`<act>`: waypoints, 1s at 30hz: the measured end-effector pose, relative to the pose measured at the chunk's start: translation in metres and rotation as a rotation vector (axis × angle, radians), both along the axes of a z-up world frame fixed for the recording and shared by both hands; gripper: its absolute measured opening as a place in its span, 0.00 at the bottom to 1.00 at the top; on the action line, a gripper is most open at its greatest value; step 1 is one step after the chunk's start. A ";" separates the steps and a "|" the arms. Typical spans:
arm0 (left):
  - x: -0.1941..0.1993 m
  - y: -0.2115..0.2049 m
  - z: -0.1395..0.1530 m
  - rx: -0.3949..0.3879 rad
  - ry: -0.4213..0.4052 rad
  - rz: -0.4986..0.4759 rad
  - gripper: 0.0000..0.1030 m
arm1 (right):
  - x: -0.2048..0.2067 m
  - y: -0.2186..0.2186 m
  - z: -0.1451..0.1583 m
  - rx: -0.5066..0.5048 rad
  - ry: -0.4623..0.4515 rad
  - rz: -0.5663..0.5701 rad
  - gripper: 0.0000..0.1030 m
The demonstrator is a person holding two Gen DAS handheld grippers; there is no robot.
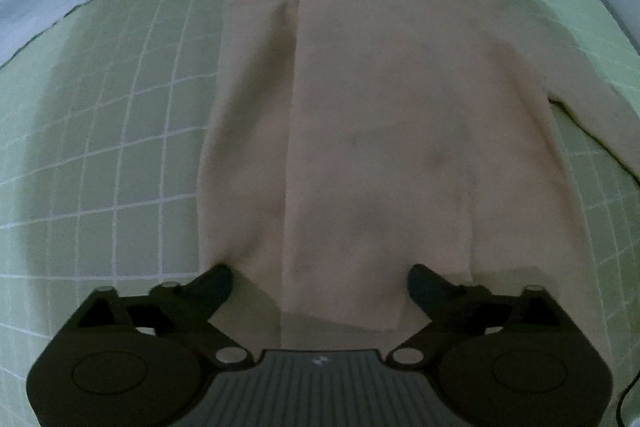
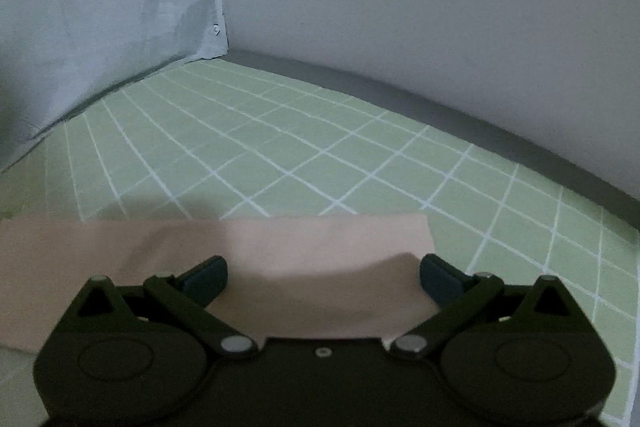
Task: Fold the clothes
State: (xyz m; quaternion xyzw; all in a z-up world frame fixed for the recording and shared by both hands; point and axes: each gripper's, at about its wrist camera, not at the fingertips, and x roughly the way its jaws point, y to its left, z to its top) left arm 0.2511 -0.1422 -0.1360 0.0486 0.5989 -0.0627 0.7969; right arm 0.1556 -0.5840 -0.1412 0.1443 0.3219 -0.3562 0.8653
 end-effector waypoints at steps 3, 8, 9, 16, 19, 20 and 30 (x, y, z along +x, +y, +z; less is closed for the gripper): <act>0.000 -0.002 -0.001 0.005 0.001 0.002 1.00 | 0.003 0.003 -0.001 -0.016 0.014 -0.004 1.00; 0.010 0.000 0.000 0.004 0.000 0.012 1.00 | 0.000 0.005 0.002 -0.040 0.022 -0.037 1.00; 0.011 0.001 0.000 0.003 0.001 0.012 1.00 | -0.001 0.005 0.005 -0.054 0.026 -0.062 1.00; 0.013 0.005 0.001 0.005 0.003 0.011 1.00 | -0.009 -0.005 -0.001 -0.002 0.005 -0.118 1.00; 0.018 0.003 0.001 0.005 -0.001 0.012 1.00 | -0.009 -0.004 -0.002 -0.003 0.001 -0.127 1.00; 0.019 0.002 0.001 0.005 -0.003 0.012 1.00 | -0.009 -0.004 -0.002 0.001 0.000 -0.125 1.00; 0.000 -0.005 0.004 0.004 -0.018 0.014 1.00 | 0.001 0.003 0.007 0.036 -0.040 0.005 0.44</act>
